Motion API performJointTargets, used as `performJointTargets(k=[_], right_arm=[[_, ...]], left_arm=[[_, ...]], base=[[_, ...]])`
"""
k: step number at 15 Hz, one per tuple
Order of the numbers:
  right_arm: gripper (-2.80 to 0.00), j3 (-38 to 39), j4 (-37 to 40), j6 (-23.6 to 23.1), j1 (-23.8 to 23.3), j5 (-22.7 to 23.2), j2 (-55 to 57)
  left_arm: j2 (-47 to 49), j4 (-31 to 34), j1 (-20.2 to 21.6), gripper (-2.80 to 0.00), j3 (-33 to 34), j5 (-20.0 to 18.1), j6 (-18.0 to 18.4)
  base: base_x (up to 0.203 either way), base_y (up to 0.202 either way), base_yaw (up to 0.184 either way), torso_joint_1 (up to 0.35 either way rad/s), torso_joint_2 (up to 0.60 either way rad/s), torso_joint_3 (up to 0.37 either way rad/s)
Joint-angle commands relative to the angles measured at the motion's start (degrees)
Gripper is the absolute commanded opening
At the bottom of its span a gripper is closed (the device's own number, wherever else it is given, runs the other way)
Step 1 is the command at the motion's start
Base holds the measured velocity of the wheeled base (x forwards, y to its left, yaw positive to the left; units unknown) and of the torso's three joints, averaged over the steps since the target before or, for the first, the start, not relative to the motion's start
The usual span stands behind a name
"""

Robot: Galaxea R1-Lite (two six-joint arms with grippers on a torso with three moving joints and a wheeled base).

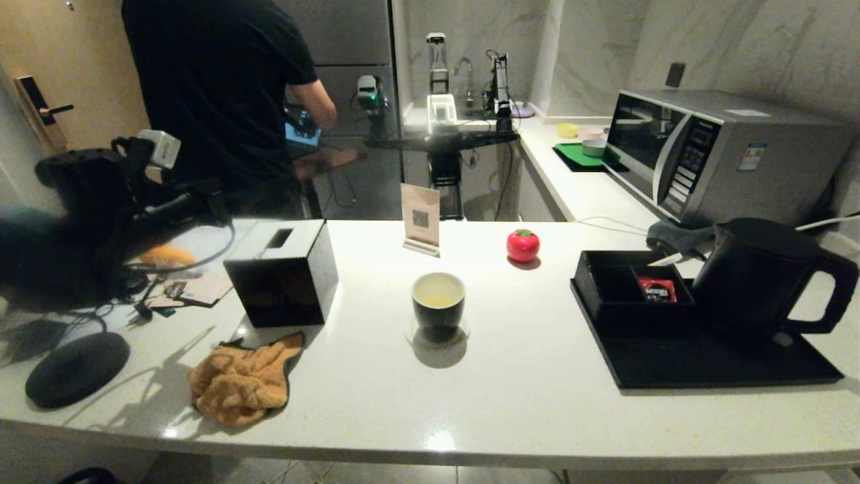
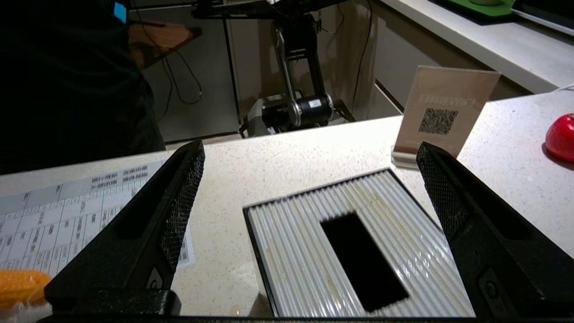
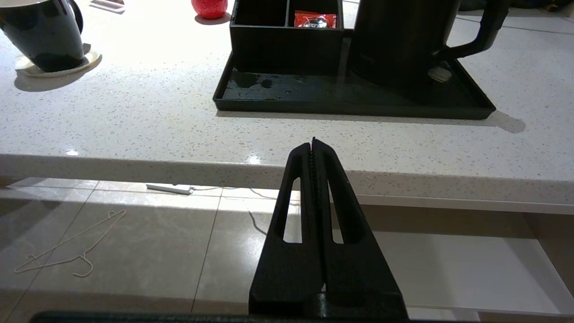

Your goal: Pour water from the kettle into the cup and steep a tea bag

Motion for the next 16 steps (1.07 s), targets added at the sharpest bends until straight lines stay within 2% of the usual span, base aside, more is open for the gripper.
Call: performJointTargets(k=[1, 4, 5, 8, 11, 16], right_arm=[[-2.8, 0.0, 0.0, 0.0, 0.0, 0.0, 0.1], [-2.8, 0.0, 0.0, 0.0, 0.0, 0.0, 0.1], [-2.8, 0.0, 0.0, 0.0, 0.0, 0.0, 0.1], [-2.8, 0.0, 0.0, 0.0, 0.0, 0.0, 0.1], [-2.8, 0.0, 0.0, 0.0, 0.0, 0.0, 0.1], [-2.8, 0.0, 0.0, 0.0, 0.0, 0.0, 0.1]], left_arm=[[-2.2, -1.5, 0.0, 0.0, 3.3, -0.2, -0.1], [-4.5, -3.4, 0.0, 0.0, 7.9, -0.1, -0.1], [-4.7, -4.7, -0.2, -2.8, 8.2, 0.4, -0.1], [-6.4, -5.7, -0.1, -2.8, 8.6, 0.4, -0.1], [-9.9, -6.1, -0.3, -2.8, 12.6, 0.2, -0.1], [-20.3, -10.1, -0.4, -2.8, 28.5, -0.1, 0.0]], base=[[0.0, 0.0, 0.0, 0.0, 0.0, 0.0], [0.0, 0.0, 0.0, 0.0, 0.0, 0.0], [0.0, 0.0, 0.0, 0.0, 0.0, 0.0], [0.0, 0.0, 0.0, 0.0, 0.0, 0.0], [0.0, 0.0, 0.0, 0.0, 0.0, 0.0], [0.0, 0.0, 0.0, 0.0, 0.0, 0.0]])
